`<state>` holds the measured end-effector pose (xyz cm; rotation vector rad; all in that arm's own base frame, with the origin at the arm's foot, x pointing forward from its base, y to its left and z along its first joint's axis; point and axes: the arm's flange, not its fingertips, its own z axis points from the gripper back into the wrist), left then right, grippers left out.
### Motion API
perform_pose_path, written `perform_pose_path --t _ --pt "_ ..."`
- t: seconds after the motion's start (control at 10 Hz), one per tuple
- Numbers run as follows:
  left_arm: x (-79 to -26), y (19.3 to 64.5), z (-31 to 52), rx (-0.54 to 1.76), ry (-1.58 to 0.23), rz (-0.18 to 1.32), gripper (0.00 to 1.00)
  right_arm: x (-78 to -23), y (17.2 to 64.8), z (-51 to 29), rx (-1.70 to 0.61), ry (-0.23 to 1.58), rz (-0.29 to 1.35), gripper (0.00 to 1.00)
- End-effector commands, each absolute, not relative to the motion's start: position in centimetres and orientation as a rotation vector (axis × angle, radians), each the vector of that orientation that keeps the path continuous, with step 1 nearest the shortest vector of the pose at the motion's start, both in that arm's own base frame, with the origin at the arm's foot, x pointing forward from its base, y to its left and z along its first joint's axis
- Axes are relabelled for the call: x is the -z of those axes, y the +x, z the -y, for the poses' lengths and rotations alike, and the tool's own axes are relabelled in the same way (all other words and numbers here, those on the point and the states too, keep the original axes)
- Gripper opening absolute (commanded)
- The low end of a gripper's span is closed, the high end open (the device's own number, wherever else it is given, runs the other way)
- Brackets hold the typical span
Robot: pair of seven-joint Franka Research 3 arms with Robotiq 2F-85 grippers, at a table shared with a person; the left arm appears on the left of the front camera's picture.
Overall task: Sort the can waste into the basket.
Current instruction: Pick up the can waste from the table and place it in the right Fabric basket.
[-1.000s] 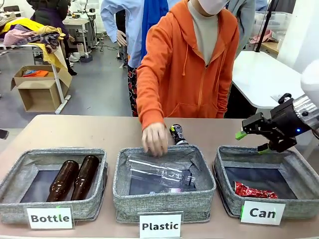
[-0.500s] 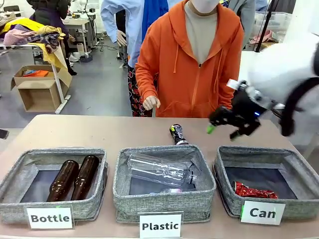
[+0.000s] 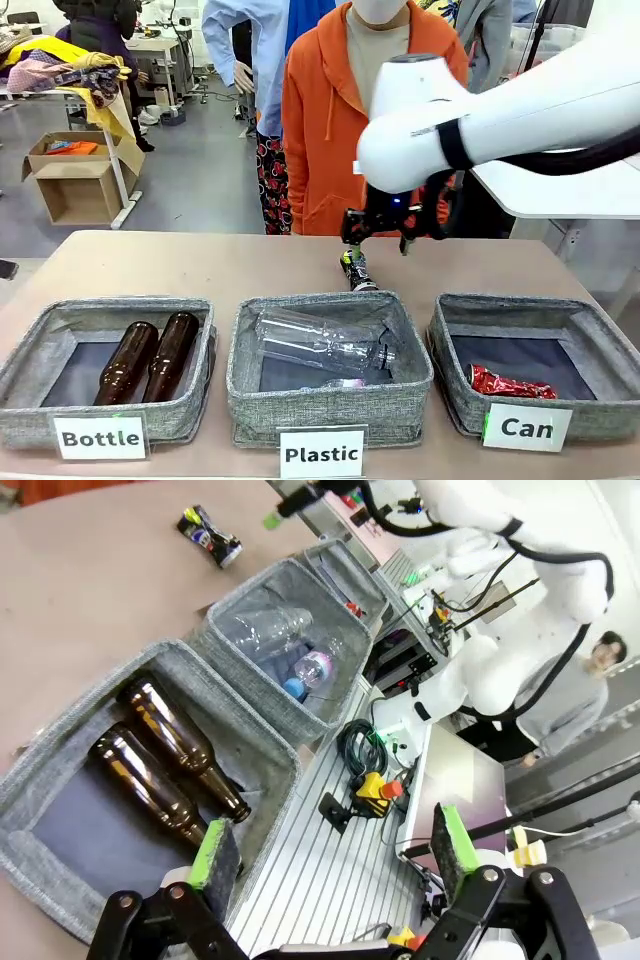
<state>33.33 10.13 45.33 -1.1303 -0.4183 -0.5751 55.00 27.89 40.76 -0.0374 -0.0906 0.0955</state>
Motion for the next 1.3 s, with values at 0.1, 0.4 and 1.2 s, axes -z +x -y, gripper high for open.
perform_pose_path --t 0.1,0.4,1.2 --pt "-45.7 33.1 -10.1 0.57 -1.132 0.409 1.0 -38.3 59.8 -31.5 -0.068 -0.054 0.07 1.0" --pt "-45.7 33.1 -10.1 0.57 -1.132 0.409 1.0 -33.6 62.1 -31.4 -0.054 -0.055 0.046 1.0" --pt "-45.7 33.1 -10.1 0.57 -1.132 0.409 1.0 -29.7 62.5 -29.9 0.014 -0.051 0.027 0.0"
